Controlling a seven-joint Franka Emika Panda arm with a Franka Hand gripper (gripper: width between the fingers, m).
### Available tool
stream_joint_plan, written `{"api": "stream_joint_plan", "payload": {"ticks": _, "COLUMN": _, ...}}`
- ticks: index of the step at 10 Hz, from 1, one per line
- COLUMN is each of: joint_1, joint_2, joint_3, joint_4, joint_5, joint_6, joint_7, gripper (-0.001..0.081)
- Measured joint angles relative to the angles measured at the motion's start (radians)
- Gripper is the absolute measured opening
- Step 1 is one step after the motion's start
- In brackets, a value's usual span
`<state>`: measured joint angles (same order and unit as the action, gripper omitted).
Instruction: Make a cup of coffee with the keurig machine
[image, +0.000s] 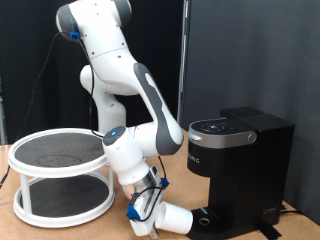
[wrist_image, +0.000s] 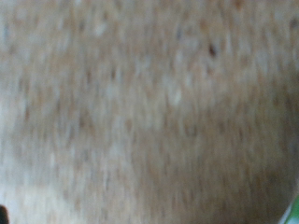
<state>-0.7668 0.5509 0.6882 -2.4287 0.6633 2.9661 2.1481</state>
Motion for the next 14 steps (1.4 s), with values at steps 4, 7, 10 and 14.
{"api": "stream_joint_plan", "payload": {"ticks": 4, "joint_1": -0.148, "joint_2": -0.007, "joint_3": 0.156, "joint_4": -0.014, "joint_5": 0.051, "joint_6": -0.009, "joint_7": -0.064, "gripper": 0.0734}}
{"api": "stream_joint_plan", "payload": {"ticks": 7, "joint_1": -0.164, "joint_2": -0.02, "joint_3": 0.168, "joint_4": -0.016, "joint_5": 0.051, "joint_6": -0.031, "joint_7": -0.061, "gripper": 0.0734}}
{"api": "stream_joint_plan", "payload": {"ticks": 10, "joint_1": -0.167, "joint_2": -0.059, "joint_3": 0.167, "joint_4": -0.016, "joint_5": 0.051, "joint_6": -0.092, "joint_7": -0.048, "gripper": 0.0734}}
{"api": "stream_joint_plan", "payload": {"ticks": 14, "joint_1": -0.18, "joint_2": -0.155, "joint_3": 0.179, "joint_4": -0.022, "joint_5": 0.054, "joint_6": -0.177, "joint_7": -0.034, "gripper": 0.0734}}
